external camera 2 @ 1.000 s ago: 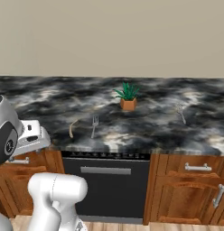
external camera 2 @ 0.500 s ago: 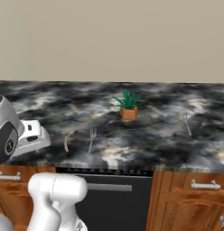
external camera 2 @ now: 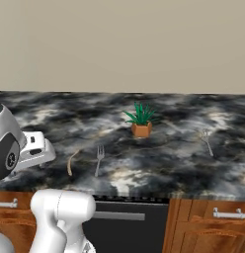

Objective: Organize the utensils by type. Pick up the wooden spoons from the counter and place them in the open cabinet. Then pick up the metallic utensils from the counter and place them in the open drawer.

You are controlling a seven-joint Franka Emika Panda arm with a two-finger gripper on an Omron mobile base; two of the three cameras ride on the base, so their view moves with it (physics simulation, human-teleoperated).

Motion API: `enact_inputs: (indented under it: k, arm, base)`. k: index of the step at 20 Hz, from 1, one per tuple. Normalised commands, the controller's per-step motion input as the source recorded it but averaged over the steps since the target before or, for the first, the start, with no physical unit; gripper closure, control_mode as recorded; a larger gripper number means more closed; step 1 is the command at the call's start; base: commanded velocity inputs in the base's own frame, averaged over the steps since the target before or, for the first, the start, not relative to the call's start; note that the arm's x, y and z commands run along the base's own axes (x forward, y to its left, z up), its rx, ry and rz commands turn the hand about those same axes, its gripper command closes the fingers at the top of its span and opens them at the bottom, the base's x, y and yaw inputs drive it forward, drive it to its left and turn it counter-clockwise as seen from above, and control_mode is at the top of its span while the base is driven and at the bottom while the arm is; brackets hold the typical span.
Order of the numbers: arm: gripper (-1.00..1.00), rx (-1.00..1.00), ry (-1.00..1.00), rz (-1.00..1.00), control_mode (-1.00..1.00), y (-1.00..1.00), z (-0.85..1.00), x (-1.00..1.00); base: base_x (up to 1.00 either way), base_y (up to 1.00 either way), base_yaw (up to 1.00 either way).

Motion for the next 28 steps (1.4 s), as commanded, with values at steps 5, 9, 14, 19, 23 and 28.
enact_inputs:
  k: [5, 9, 14, 19, 23, 28]
  arm:
    - [-1.0, 0.0, 0.0, 0.0, 1.0, 0.0, 0.0, 0.0]
    - [-1.0, 0.0, 0.0, 0.0, 1.0, 0.0, 0.0, 0.0]
    - [-1.0, 0.0, 0.0, 0.0, 1.0, 0.0, 0.0, 0.0]
    - [-1.0, 0.0, 0.0, 0.0, 1.0, 0.0, 0.0, 0.0]
    - [-1.0, 0.0, 0.0, -0.13, -1.0, 0.0, -0.02, 0.17]
    - [-1.0, 0.0, 0.04, -0.12, -1.0, 0.12, -0.08, 0.67]
  base:
    - [0.1, 0.05, 0.0]
    - [0.0, 0.0, 0.0]
    - [0.0, 0.0, 0.0]
    - [0.0, 0.0, 0.0]
    - [0.0, 0.0, 0.0]
    - [0.0, 0.0, 0.0]
